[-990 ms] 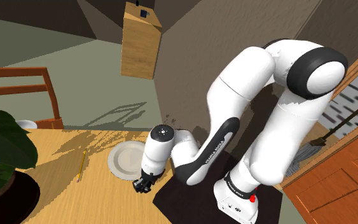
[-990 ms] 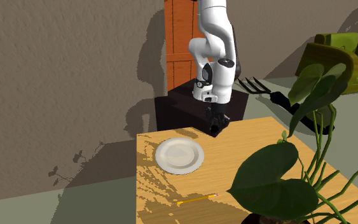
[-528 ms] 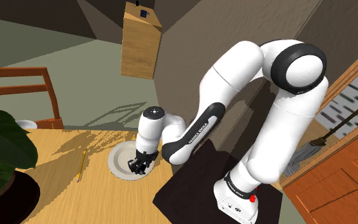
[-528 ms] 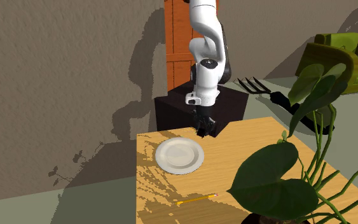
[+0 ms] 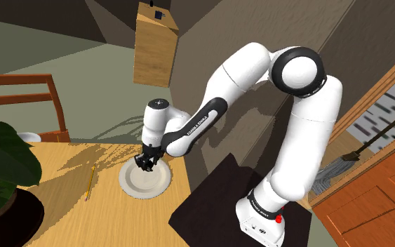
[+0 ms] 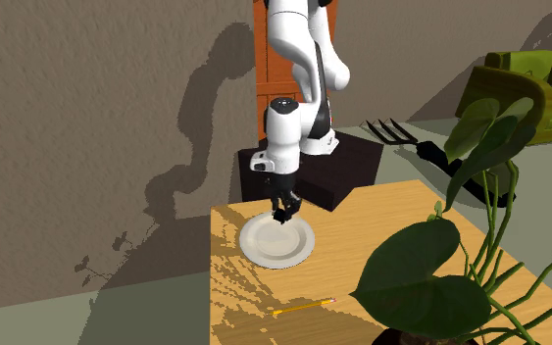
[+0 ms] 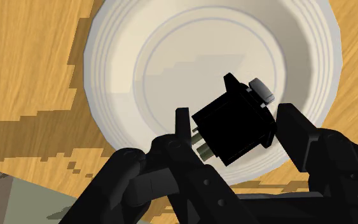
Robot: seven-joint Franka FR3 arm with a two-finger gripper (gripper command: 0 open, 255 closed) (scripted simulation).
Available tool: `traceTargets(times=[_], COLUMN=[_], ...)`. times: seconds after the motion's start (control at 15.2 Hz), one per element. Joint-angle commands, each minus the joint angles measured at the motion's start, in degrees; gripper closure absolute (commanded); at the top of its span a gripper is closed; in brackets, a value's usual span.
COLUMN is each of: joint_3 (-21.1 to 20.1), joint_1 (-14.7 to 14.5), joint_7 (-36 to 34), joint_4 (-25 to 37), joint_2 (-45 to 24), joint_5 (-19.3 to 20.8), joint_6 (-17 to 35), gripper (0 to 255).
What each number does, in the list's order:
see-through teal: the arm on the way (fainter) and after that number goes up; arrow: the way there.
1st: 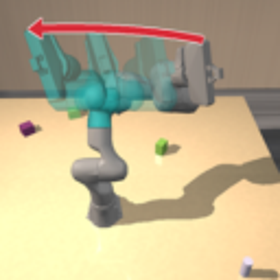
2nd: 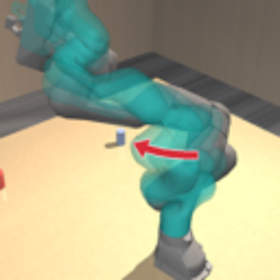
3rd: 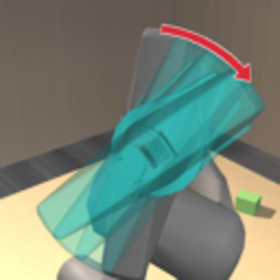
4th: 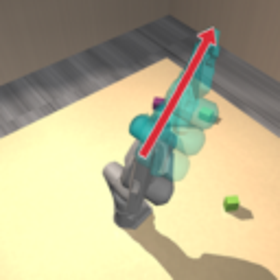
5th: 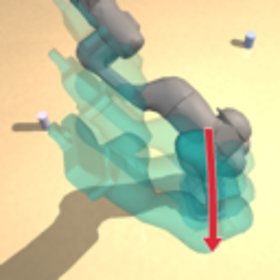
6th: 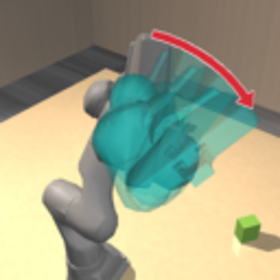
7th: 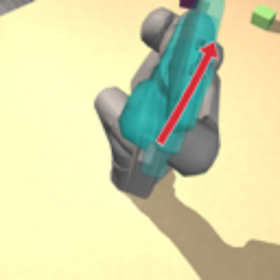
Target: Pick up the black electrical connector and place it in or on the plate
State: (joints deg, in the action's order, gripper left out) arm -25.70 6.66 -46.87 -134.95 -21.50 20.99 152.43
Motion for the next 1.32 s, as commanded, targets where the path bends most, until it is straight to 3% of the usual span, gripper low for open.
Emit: traceTargets(times=[0.0,0.86,1.25], joint_3=[0.56,7.85,7.87], joint_1=[0.36,-5.30,-5.32], joint_7=[0.88,-4.80,-4.78], joint_4=[1.51,4.62,4.62], joint_2=[-1.17,-11.35,-11.35], joint_5=[0.35,7.99,7.96], joint_6=[-0.44,6.55,6.55], gripper=[255,255,255])
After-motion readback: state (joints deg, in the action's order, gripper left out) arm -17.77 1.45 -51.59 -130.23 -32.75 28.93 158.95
